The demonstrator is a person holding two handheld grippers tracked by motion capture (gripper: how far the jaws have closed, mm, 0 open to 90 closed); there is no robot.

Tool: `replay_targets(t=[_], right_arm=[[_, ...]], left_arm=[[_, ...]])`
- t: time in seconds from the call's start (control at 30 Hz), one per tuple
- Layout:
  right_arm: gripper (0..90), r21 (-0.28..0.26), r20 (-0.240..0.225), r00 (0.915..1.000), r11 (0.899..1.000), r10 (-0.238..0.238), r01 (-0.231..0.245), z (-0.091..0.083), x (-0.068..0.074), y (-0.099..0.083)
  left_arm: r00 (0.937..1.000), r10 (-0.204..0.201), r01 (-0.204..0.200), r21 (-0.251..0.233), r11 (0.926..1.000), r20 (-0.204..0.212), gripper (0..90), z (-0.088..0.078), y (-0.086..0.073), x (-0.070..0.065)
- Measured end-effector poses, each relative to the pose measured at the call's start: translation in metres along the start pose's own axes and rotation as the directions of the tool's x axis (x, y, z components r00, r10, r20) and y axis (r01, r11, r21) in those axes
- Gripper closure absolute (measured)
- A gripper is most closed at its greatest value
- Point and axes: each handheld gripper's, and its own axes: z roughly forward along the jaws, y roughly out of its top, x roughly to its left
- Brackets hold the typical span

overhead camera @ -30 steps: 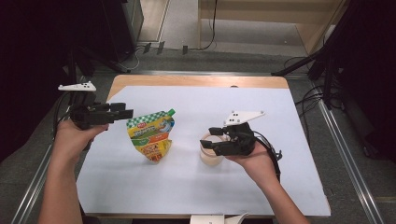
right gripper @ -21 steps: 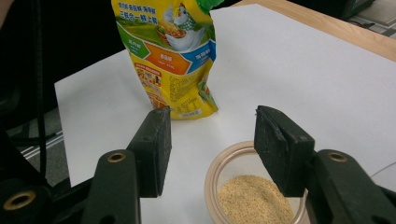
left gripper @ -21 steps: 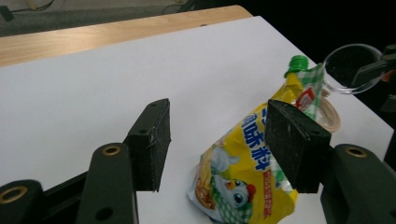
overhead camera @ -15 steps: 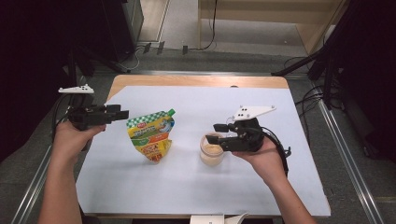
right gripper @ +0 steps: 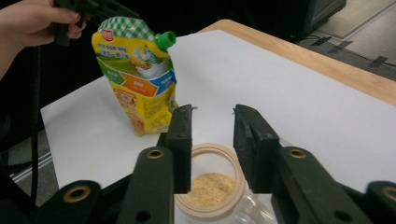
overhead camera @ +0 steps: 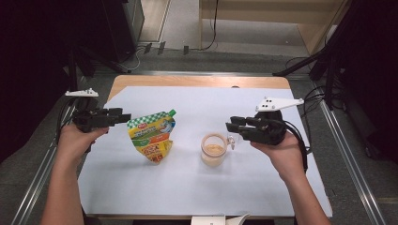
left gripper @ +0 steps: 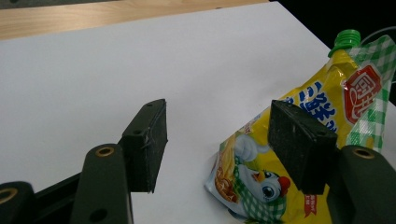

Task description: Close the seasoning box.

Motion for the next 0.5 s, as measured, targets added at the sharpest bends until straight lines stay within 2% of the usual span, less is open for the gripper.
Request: replay_targets(t=[0.27, 0.5], right_arm=[[88.9, 0.014, 0.043, 0.9986, 0.999, 0.03, -0.031, -0.011, -0.017, -0.005], [90.0, 0.014, 0.097, 0.9922, 0.997, 0.079, -0.081, -0.017, -0.036, -0.015]], left_arm=[[1.0, 0.005, -0.005, 0.005, 1.0, -0.003, 38.5, 0.002, 0.0, -0.001], [1.0, 0.004, -0.004, -0.001, 1.0, -0.001, 38.6, 0.002, 0.0, 0.0]])
